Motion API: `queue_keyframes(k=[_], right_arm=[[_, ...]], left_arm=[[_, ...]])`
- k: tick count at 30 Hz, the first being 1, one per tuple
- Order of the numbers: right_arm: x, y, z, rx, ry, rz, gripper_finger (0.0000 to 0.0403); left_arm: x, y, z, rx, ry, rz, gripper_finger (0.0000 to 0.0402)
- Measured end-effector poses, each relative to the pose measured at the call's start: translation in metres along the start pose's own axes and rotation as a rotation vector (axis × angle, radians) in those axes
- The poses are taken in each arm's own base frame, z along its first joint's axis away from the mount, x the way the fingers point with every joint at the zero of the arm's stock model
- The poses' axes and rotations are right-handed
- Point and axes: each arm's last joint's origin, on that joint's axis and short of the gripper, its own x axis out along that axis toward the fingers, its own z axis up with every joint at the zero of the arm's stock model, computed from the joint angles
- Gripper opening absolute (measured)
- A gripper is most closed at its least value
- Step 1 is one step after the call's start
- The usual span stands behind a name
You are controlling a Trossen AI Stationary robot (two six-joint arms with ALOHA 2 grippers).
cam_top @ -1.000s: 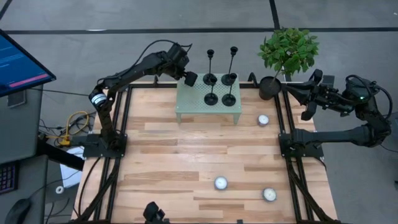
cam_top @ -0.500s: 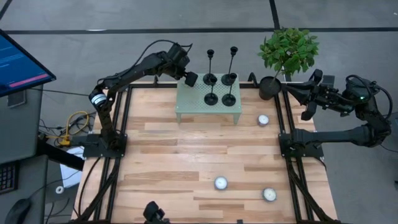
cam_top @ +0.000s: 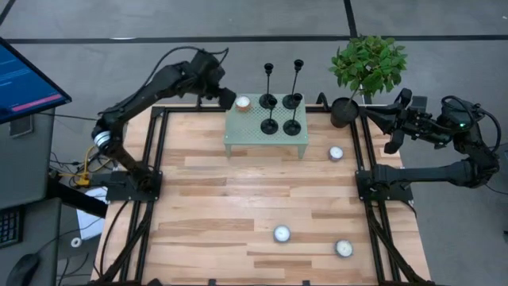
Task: Pick & Place candle stick holders
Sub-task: Put the yellow scented candle on the shelf
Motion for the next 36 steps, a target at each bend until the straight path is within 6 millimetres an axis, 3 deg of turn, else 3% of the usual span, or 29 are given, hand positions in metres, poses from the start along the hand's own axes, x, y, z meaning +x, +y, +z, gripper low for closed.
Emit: queue_keyframes(k=[6,8,16,25,36], right_arm=[[0.0,0.0,0.0,0.0,0.0,0.0,0.0056],[0.0,0.0,0.0,0.0,0.0,0.0,0.0056],[0.0,0.0,0.0,0.001,0.0,0.0,0.0056],[0.0,0.0,0.0,0.0,0.0,0.0,0.0056],[0.0,0.0,0.0,-0.019,0.001,-0.001,0.0056]], left_arm=[[0.012,0.006,-0.026,-0.026,0.064,0.051,0.0047],[0.021,0.007,-0.03,-0.03,0.053,0.048,0.0015],[0.048,0.005,-0.027,-0.053,-0.004,0.027,0.0003],[0.075,0.004,-0.03,-0.061,0.069,-0.011,0.0002],[0.08,0.003,-0.022,-0.082,-0.013,-0.042,0.0002]])
